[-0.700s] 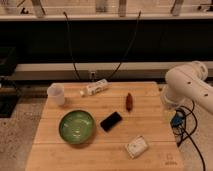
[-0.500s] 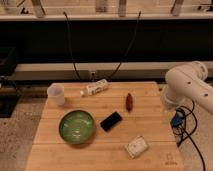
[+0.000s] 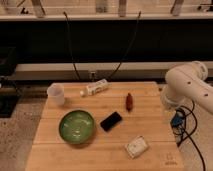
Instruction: Place the eraser on the white sponge
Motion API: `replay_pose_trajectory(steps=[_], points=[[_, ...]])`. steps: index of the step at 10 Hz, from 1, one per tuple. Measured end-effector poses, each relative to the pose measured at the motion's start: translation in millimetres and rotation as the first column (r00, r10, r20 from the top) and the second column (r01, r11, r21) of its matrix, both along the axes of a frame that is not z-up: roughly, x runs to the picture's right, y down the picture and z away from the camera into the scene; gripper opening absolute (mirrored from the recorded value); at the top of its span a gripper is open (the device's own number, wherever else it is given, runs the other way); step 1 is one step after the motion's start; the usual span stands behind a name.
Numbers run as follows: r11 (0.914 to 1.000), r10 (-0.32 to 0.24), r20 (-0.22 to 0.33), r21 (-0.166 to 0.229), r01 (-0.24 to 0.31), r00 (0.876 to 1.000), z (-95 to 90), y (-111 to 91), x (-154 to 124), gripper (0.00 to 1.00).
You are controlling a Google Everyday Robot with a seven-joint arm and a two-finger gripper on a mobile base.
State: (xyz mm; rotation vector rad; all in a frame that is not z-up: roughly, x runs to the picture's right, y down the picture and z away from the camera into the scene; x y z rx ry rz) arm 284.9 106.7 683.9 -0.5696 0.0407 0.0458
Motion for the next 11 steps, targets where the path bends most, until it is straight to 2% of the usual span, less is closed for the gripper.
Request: replay_pose_trajectory(steps=[8,9,11], points=[[1.0000,-0.003,-0.001,0.000,0.003,1.000,0.5,0.7,-0.5,0.80],[0.9998,-0.018,-0.003,0.003,0.018,1.000,2.1,1.4,-3.1,0.80],[0.9968,-0.079,0.009,0.012,0.079,0.997,11.5,2.0,-34.2,0.80]])
